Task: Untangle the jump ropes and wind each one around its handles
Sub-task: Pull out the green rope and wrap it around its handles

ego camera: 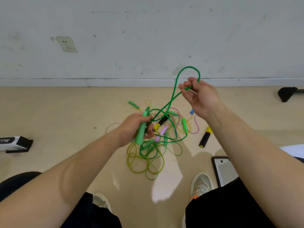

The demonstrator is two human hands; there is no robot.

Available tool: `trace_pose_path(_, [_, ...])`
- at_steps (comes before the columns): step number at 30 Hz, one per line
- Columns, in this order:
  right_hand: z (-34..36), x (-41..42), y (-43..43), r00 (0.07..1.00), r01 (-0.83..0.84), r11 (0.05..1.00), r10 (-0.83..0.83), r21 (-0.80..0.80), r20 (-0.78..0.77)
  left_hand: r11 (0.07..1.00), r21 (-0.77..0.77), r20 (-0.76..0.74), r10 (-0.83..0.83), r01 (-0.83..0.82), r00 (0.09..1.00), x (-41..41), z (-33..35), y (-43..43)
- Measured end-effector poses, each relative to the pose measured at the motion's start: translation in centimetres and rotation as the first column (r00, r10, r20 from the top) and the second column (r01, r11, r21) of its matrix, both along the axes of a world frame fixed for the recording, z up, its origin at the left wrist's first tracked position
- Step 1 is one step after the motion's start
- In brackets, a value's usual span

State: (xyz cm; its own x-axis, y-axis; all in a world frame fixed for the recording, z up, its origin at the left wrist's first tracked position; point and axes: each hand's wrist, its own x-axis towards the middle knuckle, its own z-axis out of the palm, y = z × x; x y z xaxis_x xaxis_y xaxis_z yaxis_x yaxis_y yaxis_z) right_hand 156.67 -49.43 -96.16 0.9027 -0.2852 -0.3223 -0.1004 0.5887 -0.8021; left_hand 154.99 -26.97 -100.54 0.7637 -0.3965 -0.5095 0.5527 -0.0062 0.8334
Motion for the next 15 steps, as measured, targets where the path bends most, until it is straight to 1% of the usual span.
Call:
trace_pose_path(1, [-0.5,0.1,-0.7,0.999,0.024,0.996,-0.026,-0.090,-0.025,0.999,-0.025,-0.003,0.026,-0.026,1.000,0.4,0.5,0.2])
trace_pose_path(2, [-1.0,0.1,-1.1,0.997,0.011,0.982,-0.025,-0.190,-0.072,0.997,-0.060,0.007,0.043,-0.042,0.999,0.7,1.1,0.4])
trace_pose_path(3, [-1.7,-0.1,-1.2,0.990,-0.040,0.959,0.001,-0.280,-0.138,0.993,-0.104,0.018,0.059,-0.057,0.998,1.0,1.8,0.5])
trace_pose_path(5, [-3.2,-0.7,-0.6,0.956,-0.207,0.897,0.100,-0.391,-0.277,0.971,-0.217,0.007,0.104,-0.100,0.995,1.4,3.1,0.4])
trace_pose_path(7, [-4.5,-1.7,1.0,0.901,-0.389,0.820,0.243,-0.420,-0.359,0.934,-0.327,-0.038,0.140,-0.145,0.989,1.6,4.0,0.1])
trace_pose_path(9, [-5.7,-2.5,2.8,0.831,-0.550,0.707,0.413,-0.445,-0.372,0.900,-0.397,-0.074,0.163,-0.179,0.984,1.8,4.6,-0.3])
trace_pose_path(10, [-6.2,-3.0,3.7,0.780,-0.626,0.635,0.501,-0.454,-0.375,0.885,-0.420,-0.091,0.178,-0.200,0.980,1.9,4.9,-0.4])
trace_pose_path(12, [-7.2,-4.0,5.1,0.646,-0.756,0.473,0.650,-0.453,-0.399,0.852,-0.454,-0.127,0.225,-0.259,0.966,2.2,5.5,-0.5])
trace_pose_path(14, [-8.6,-4.8,5.8,0.524,-0.833,0.311,0.709,-0.458,-0.472,0.814,-0.473,-0.154,0.300,-0.337,0.941,2.7,6.0,-0.1])
trace_pose_path(15, [-9.3,-5.0,5.8,0.487,-0.847,0.232,0.702,-0.479,-0.520,0.791,-0.484,-0.162,0.339,-0.374,0.927,3.1,6.1,0.3])
